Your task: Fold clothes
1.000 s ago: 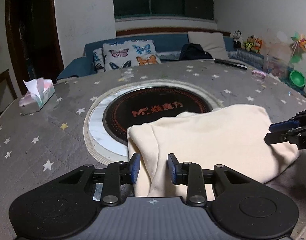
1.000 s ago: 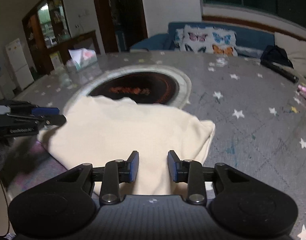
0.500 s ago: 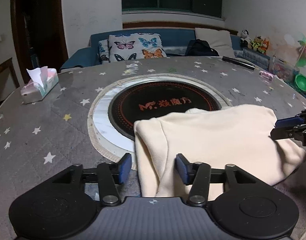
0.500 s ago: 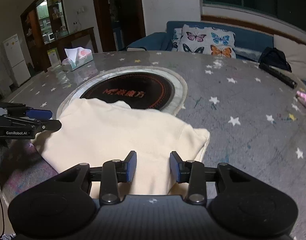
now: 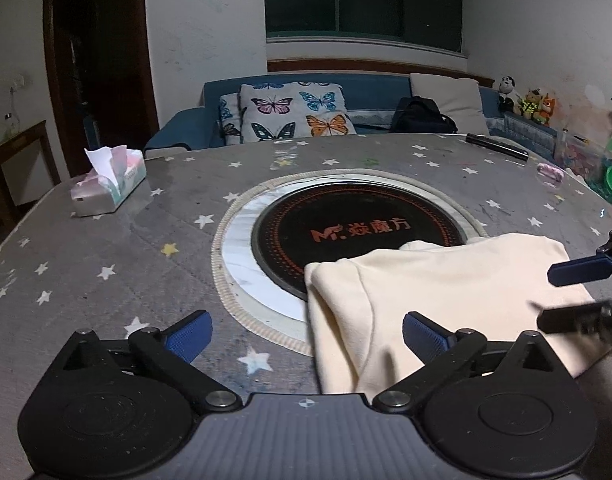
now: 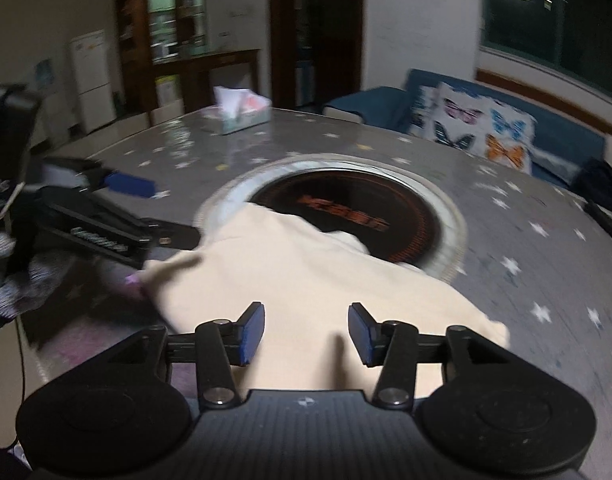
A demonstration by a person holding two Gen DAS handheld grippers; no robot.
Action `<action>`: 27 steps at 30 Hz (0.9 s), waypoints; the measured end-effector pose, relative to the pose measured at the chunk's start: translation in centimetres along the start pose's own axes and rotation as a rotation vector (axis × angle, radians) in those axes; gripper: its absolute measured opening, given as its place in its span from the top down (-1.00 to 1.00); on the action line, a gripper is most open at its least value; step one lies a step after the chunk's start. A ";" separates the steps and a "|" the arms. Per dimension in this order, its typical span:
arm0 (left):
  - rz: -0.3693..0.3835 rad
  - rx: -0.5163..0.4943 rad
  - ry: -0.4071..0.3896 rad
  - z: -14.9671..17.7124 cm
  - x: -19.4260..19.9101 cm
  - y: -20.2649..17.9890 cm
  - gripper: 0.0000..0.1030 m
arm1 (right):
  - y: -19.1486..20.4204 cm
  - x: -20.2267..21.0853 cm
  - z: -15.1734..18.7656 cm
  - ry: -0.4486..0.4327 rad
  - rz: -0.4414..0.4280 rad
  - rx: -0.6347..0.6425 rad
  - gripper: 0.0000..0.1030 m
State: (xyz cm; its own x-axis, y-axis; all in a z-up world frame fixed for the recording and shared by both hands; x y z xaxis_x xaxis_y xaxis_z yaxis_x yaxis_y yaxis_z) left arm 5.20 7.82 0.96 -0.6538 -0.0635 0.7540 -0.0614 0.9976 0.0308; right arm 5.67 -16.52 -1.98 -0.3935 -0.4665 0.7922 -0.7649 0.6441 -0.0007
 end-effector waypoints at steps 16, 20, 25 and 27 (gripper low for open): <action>-0.049 0.057 0.020 0.2 -0.5 2.7 -1.00 | 9.3 -3.0 -1.6 0.026 -0.005 0.330 -0.20; -0.053 0.073 0.030 0.3 -0.6 3.3 -1.00 | 10.7 -3.8 -1.7 0.031 0.018 0.378 -0.20; -0.043 0.113 0.030 0.2 -0.4 4.5 -1.00 | 12.1 -4.6 -1.7 0.037 0.040 0.431 -0.19; -0.034 0.130 0.033 0.1 -0.4 4.9 -1.00 | 12.6 -4.9 -1.6 0.039 0.060 0.454 -0.16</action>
State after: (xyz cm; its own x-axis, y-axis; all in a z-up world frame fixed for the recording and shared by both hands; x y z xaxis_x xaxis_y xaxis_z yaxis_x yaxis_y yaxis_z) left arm 5.05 12.73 0.74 -0.6246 -0.0944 0.7752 -0.1815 0.9830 -0.0265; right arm -1.26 -5.16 -4.92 -0.4308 -0.4081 0.8049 -0.8909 0.3344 -0.3073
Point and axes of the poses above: each gripper's, at about its wrist camera, not at the fingertips, and x roughly against the way its jaws point, y to its left, z to its underside, the point moved 2 cm from there along -x, roughly the way its jaws point, and after that the axes turned 12 degrees about y, right-handed, at the moved point
